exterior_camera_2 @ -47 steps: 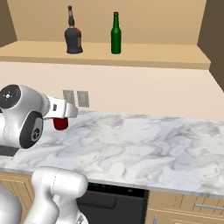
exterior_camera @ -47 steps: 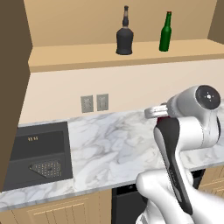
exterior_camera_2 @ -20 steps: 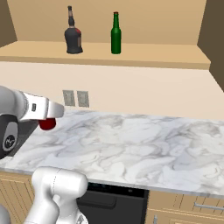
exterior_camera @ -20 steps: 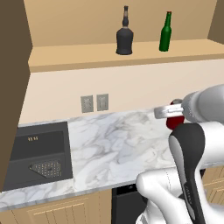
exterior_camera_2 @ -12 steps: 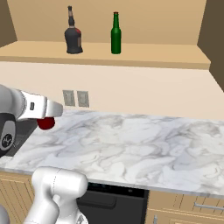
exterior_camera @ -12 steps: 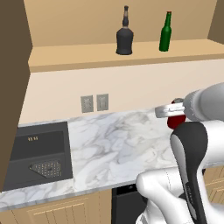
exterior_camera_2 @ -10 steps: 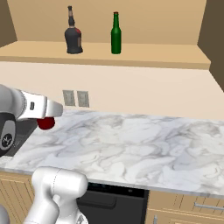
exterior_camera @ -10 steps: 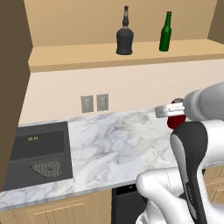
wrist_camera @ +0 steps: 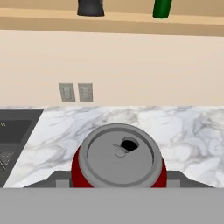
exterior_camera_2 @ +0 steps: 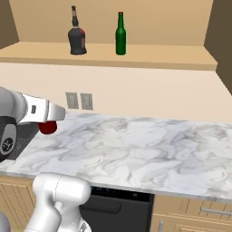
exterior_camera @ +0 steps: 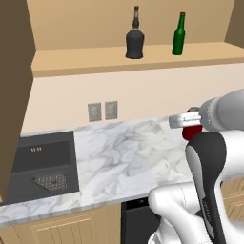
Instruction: Sort all alcoholic drinks to one cabinet, and non-alcoholic drinks to the other.
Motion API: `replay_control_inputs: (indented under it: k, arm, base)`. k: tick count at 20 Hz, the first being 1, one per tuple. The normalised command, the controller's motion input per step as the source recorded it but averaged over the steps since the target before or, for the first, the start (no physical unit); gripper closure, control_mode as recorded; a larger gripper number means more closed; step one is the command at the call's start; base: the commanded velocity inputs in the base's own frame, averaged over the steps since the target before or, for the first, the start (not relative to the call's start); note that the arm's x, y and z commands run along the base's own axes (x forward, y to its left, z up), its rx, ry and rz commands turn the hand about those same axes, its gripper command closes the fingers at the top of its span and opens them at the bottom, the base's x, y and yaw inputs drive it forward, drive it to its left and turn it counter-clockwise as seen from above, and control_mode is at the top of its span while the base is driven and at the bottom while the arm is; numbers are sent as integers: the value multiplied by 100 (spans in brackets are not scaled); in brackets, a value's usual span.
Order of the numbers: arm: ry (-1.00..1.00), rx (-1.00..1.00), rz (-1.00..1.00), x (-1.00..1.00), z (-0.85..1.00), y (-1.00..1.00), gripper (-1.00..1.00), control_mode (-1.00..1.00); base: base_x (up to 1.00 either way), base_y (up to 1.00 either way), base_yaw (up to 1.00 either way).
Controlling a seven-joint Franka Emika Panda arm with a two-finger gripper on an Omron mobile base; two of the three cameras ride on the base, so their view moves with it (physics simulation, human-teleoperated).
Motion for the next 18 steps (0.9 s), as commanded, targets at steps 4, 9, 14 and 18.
replay_control_inputs:
  k: [4, 9, 14, 18]
  arm:
    - [0, 0, 0, 0, 0, 0, 100, 100]
    - [0, 0, 0, 0, 0, 0, 100, 100]
    - [0, 0, 0, 0, 0, 0, 100, 100]
    - [0, 0, 0, 0, 0, 0, 100, 100]
  base:
    - [-43, 0, 0]
    - [-44, 0, 0]
    - [-44, 0, 0]
    - [-46, 0, 0]
